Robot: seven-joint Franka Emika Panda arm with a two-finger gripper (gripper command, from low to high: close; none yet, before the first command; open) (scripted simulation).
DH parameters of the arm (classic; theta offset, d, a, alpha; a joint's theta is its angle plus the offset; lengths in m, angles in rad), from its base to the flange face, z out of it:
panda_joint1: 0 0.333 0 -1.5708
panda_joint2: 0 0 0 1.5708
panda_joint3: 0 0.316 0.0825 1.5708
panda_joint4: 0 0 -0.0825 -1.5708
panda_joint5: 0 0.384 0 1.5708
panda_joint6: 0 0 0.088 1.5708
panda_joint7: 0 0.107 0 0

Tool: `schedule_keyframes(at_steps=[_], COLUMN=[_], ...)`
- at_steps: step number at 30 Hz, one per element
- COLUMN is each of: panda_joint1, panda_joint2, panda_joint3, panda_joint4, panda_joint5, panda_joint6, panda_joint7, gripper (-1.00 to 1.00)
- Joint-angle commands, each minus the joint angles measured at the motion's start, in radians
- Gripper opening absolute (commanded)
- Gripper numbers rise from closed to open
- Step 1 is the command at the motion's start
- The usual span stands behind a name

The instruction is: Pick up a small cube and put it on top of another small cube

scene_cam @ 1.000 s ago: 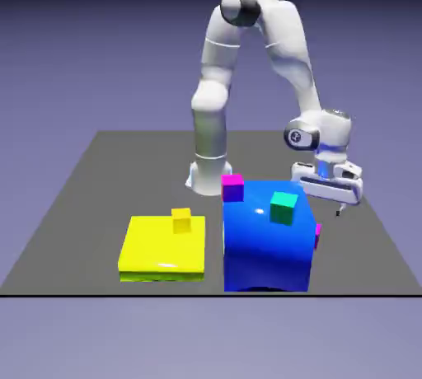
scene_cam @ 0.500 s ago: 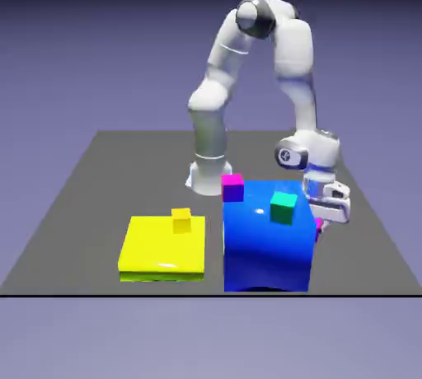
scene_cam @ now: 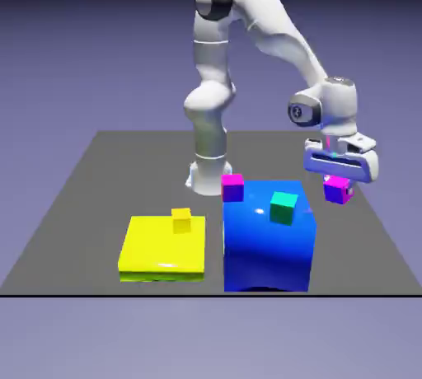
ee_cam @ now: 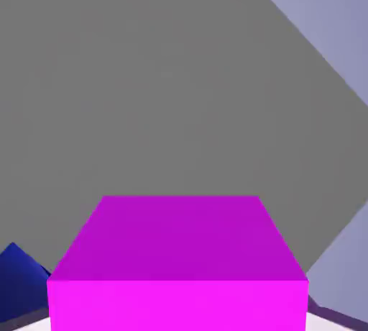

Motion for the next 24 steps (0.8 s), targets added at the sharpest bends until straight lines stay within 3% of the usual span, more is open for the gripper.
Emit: schedule_keyframes(at_steps=[1,14,16,21,22,24], panda_joint1=[-0.025,-0.468,-0.466,-0.483,-0.483,-0.479], panda_joint2=[-0.027,-0.356,-0.356,-0.28,-0.28,-0.297], panda_joint3=[0.008,0.062,0.056,0.017,0.017,0.025], panda_joint4=[0.003,0.01,0.005,-0.112,-0.112,-0.086], panda_joint5=[-0.017,-0.295,-0.304,-0.335,-0.335,-0.328], panda_joint6=[-0.04,-0.567,-0.568,-0.373,-0.373,-0.417], panda_joint7=[0.013,0.146,0.142,0.156,0.156,0.153], gripper=[-1.0,-1.0,-1.0,-1.0,1.0,1.0])
